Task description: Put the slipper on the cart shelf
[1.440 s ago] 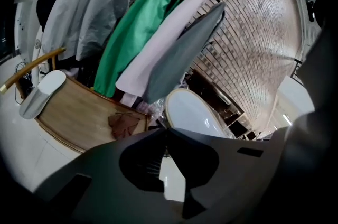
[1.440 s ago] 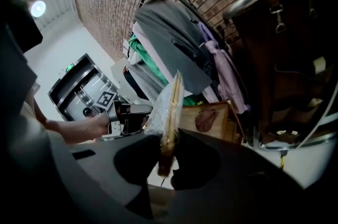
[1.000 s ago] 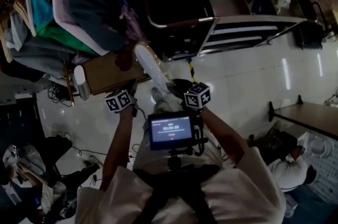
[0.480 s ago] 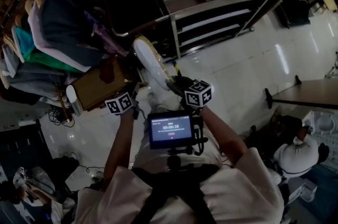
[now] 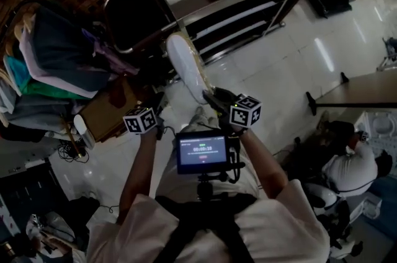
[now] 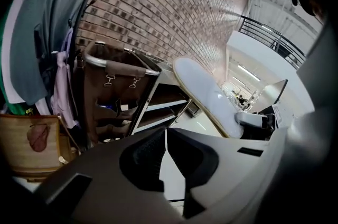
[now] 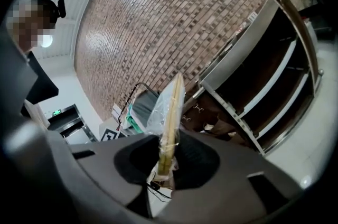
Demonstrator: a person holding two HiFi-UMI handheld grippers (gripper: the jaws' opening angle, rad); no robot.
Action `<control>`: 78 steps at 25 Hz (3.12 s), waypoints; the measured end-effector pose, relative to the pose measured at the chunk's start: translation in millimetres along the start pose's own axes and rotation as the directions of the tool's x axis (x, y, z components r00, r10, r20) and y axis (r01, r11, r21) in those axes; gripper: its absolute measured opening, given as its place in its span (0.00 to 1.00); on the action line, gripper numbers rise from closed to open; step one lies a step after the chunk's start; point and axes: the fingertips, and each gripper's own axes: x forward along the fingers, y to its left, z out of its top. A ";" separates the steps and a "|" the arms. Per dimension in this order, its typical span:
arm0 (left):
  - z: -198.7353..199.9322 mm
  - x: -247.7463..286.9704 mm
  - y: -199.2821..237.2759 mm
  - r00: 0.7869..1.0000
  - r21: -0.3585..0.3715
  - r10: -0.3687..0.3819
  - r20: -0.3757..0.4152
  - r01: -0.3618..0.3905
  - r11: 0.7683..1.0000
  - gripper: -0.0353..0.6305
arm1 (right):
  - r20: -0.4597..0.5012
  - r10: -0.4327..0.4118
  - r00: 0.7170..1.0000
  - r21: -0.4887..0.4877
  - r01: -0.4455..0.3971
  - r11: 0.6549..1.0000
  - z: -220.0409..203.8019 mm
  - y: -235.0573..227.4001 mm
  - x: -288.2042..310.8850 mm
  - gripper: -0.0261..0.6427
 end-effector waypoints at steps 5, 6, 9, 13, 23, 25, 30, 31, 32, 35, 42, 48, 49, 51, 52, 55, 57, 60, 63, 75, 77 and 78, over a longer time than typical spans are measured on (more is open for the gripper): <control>10.6 25.8 -1.3 0.999 0.056 -0.026 -0.031 0.027 0.998 0.05 | 0.006 -0.034 0.999 0.020 0.034 0.999 4.2 -12.2 -6.9 0.16; 11.6 30.9 -0.7 0.999 0.067 -0.026 -0.038 0.029 0.997 0.05 | -0.002 -0.045 0.999 0.024 0.045 0.999 2.7 -15.7 -7.6 0.16; 15.8 45.6 -0.6 0.998 0.077 -0.042 -0.044 0.045 0.996 0.05 | -0.023 -0.066 0.998 0.050 0.067 0.997 1.1 -25.7 -5.5 0.16; 18.0 64.6 1.1 0.996 0.064 -0.069 -0.064 0.073 0.995 0.05 | -0.042 -0.104 0.994 0.065 0.107 0.992 -1.9 -51.9 1.9 0.16; 10.9 111.4 -0.7 0.986 0.038 -0.119 -0.115 0.124 0.992 0.05 | -0.089 -0.145 0.985 0.171 0.159 0.972 -1.6 -105.2 17.1 0.16; 9.1 119.8 -1.6 0.987 0.032 -0.105 -0.121 0.110 0.993 0.05 | -0.119 -0.146 0.982 0.179 0.166 0.970 -1.7 -121.2 17.5 0.16; 27.7 143.4 -10.6 0.993 0.033 -0.039 -0.110 0.043 0.999 0.05 | -0.206 -0.116 0.972 0.196 0.157 0.968 10.9 -168.5 18.5 0.16; 31.9 148.3 -14.5 0.995 0.027 -0.025 -0.100 0.028 0.999 0.05 | -0.228 -0.104 0.968 0.195 0.150 0.969 13.8 -176.6 18.3 0.16; 34.2 154.5 -19.8 0.996 0.018 -0.016 -0.091 0.018 1.000 0.05 | -0.248 -0.090 0.964 0.192 0.140 0.971 17.2 -184.5 17.1 0.16; 39.3 176.5 -38.5 0.996 0.002 0.012 -0.087 -0.012 1.000 0.05 | -0.286 -0.050 0.957 0.186 0.106 0.977 34.6 -207.2 13.4 0.16; 59.2 216.4 -64.1 0.993 -0.040 0.110 -0.040 -0.112 0.993 0.05 | -0.357 0.038 0.933 0.214 0.043 0.976 62.8 -249.0 9.1 0.16; 66.5 232.3 -76.2 0.983 -0.070 0.184 -0.016 -0.184 0.980 0.05 | -0.399 0.070 0.914 0.244 0.032 0.969 75.1 -286.0 8.7 0.16; 66.3 234.5 -77.4 0.981 -0.072 0.191 -0.018 -0.192 0.979 0.05 | -0.398 0.067 0.915 0.243 0.035 0.969 78.5 -292.6 9.9 0.16; 65.5 238.1 -77.5 0.978 -0.068 0.208 -0.023 -0.209 0.976 0.05 | -0.388 0.062 0.920 0.253 0.041 0.966 83.7 -305.1 15.1 0.16; 65.1 239.3 -77.0 0.976 -0.065 0.216 -0.026 -0.217 0.974 0.05 | -0.380 0.061 0.923 0.262 0.044 0.964 85.3 -310.8 18.9 0.16; 64.5 242.4 -76.7 0.971 -0.063 0.238 -0.037 -0.240 0.969 0.05 | -0.355 0.052 0.933 0.273 0.051 0.961 90.6 -327.7 32.2 0.16; 64.2 245.4 -77.8 0.968 -0.058 0.246 -0.047 -0.249 0.967 0.05 | -0.340 0.041 0.939 0.278 0.058 0.959 94.2 -338.7 42.6 0.16; 65.7 252.4 -79.2 0.965 -0.042 0.253 -0.062 -0.256 0.966 0.05 | -0.315 0.029 0.949 0.286 0.066 0.956 98.9 -356.2 62.2 0.16; 68.2 261.0 -80.2 0.965 -0.048 0.253 -0.071 -0.257 0.965 0.05 | -0.293 0.017 0.956 0.298 0.075 0.952 102.6 -378.6 82.8 0.16; 69.7 262.8 -75.5 0.959 -0.077 0.269 -0.091 -0.276 0.958 0.05 | -0.268 -0.072 0.961 0.332 0.163 0.929 102.1 -445.2 133.4 0.16; 69.5 261.6 -73.5 0.958 -0.082 0.272 -0.092 -0.279 0.957 0.05 | -0.274 -0.089 0.957 0.323 0.179 0.929 101.8 -450.1 139.1 0.16; 69.0 260.8 -72.0 0.957 -0.084 0.273 -0.093 -0.281 0.956 0.05 | -0.278 -0.098 0.956 0.319 0.188 0.929 101.3 -452.7 142.3 0.16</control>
